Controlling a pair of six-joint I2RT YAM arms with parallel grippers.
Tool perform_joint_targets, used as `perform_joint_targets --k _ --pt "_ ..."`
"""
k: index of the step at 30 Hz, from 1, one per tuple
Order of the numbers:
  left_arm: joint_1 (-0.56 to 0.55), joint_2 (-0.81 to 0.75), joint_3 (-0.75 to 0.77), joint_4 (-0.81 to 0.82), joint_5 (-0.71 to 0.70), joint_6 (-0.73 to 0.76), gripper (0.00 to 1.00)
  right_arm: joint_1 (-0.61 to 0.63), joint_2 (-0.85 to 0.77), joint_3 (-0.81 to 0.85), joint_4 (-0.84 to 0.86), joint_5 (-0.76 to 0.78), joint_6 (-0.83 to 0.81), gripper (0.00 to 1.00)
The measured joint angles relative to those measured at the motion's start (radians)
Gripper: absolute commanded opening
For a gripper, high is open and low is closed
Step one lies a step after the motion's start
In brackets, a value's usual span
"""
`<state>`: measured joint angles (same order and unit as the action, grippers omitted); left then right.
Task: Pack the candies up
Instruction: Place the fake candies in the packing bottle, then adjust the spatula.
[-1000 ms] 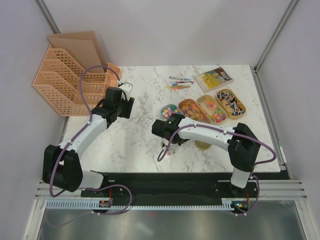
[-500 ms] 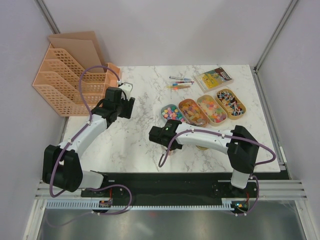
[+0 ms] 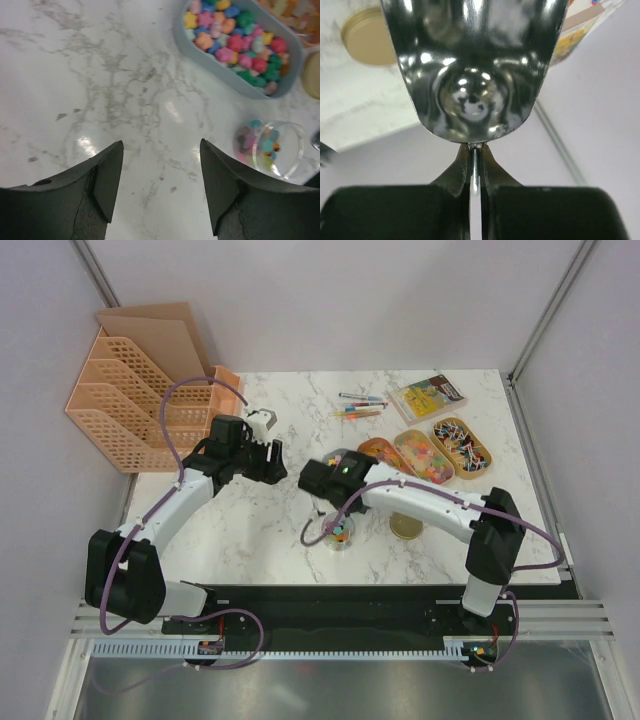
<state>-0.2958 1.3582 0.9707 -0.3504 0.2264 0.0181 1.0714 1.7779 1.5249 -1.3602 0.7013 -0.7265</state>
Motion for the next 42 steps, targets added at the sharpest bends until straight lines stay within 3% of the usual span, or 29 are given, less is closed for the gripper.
perform_joint_targets --k 3,6,11,19,31,32,36,37,42 --pt "0.000 0.000 0.000 0.001 0.225 -0.061 0.67 -0.114 -0.006 0.133 0.025 -0.116 0.050 0.00" --pt "-0.001 0.014 0.000 0.030 0.426 -0.135 0.65 -0.201 -0.022 0.154 0.035 -0.170 0.077 0.00" --pt "-0.002 0.094 0.023 0.058 0.616 -0.227 0.64 -0.213 -0.011 0.153 0.017 -0.241 0.100 0.00" --pt "-0.002 0.165 0.085 0.076 0.692 -0.287 0.64 -0.203 0.040 0.220 0.011 -0.300 0.106 0.00" --pt "-0.003 0.256 0.130 0.084 0.693 -0.306 0.62 -0.129 0.051 0.324 0.005 -0.339 0.106 0.00" --pt "-0.004 0.261 0.130 0.083 0.694 -0.306 0.60 -0.124 0.051 0.332 0.003 -0.343 0.106 0.00" --pt "-0.009 0.281 0.131 0.086 0.705 -0.319 0.08 -0.119 0.043 0.364 0.013 -0.381 0.106 0.00" --pt "-0.011 0.286 0.133 0.089 0.716 -0.317 0.02 -0.118 0.038 0.367 0.015 -0.386 0.106 0.00" --pt "-0.011 0.296 0.138 0.130 0.846 -0.318 0.02 -0.120 0.000 0.367 -0.017 -0.391 0.104 0.00"
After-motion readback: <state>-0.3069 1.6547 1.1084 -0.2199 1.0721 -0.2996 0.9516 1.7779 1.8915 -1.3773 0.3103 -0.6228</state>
